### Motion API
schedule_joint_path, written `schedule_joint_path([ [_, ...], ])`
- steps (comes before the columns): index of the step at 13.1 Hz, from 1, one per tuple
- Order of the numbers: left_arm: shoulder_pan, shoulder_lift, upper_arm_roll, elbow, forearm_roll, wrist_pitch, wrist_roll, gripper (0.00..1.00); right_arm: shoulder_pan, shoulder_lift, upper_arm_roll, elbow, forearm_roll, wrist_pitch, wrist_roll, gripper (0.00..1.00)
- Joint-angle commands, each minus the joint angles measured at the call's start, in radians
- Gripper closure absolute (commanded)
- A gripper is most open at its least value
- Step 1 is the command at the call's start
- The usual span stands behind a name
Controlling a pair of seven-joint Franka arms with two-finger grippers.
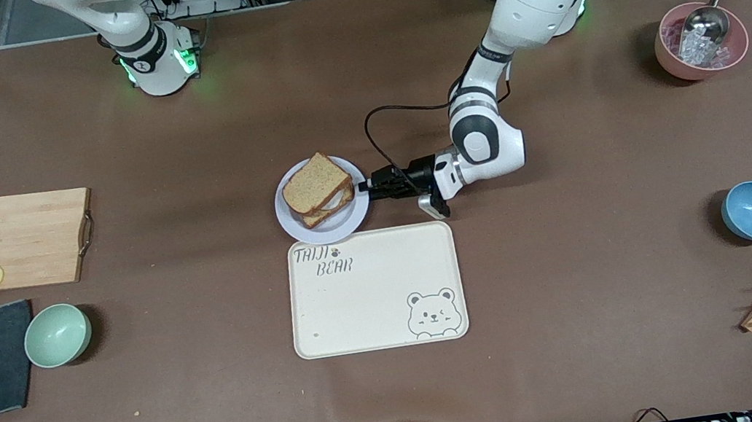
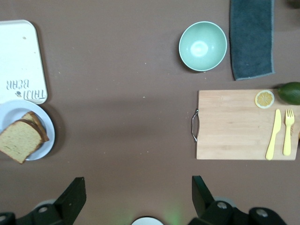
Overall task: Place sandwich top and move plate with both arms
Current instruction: 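Withdraw the right gripper while the left gripper grips the plate rim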
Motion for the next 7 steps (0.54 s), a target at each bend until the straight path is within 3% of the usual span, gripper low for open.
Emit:
schedule_joint_path([
  [1, -0.017, 0.037, 0.003, 0.032, -0.058, 0.011, 0.047, 0.5, 0.019, 0.011, -0.007, 0.04, -0.032, -0.034, 0.038, 0.0],
  [3, -0.017, 0.063, 0.003, 0.043, -0.125, 0.013, 0.143, 0.54, 0.019, 0.016, -0.006, 0.04, -0.082, -0.026, 0.038, 0.0],
  [7, -0.026, 0.071, 0.003, 0.049, -0.139, 0.013, 0.148, 0.58, 0.024, 0.023, -0.006, 0.044, -0.1, -0.011, 0.034, 0.0],
])
